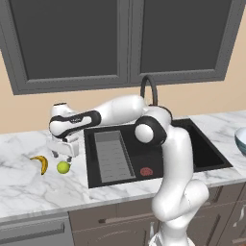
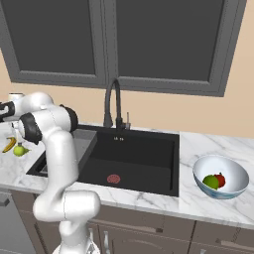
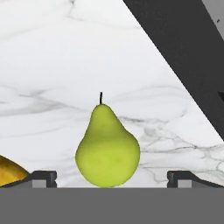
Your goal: There is a mixed pile of frozen fruits and vegetables on the counter. Locate all the frozen vegetables and place the items in a bowl on the counter. Take all the frozen fruits and defrost them in a running sink.
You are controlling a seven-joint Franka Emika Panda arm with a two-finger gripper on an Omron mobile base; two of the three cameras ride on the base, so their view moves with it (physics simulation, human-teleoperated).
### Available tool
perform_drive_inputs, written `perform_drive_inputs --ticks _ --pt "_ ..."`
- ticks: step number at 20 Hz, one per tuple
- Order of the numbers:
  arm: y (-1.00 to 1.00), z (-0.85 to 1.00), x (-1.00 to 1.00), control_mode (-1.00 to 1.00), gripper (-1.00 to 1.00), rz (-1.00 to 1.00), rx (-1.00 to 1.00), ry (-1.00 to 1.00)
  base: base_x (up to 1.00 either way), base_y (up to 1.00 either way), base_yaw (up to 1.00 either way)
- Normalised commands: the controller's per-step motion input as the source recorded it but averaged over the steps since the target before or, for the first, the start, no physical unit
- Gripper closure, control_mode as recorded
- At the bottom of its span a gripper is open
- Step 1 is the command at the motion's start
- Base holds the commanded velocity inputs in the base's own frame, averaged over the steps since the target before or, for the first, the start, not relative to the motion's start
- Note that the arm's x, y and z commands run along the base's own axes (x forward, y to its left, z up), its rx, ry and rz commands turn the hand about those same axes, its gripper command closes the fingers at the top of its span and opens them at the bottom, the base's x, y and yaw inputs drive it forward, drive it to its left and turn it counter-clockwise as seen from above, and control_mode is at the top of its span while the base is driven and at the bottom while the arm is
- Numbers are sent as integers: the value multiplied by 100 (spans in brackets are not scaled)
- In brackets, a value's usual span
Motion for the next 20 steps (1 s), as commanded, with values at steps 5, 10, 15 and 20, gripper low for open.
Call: perform_drive_inputs --ticks 5,10,15,20 --pt "-15 -30 -10 -100 -100 -2 0 9 0 0 0" --pt "-1 -28 -14 -100 -100 -1 -1 6 0 0 0" --pt "10 -26 -3 -100 -100 0 -1 5 0 0 0" --pt "0 -23 -2 -100 -100 0 0 4 0 0 0"
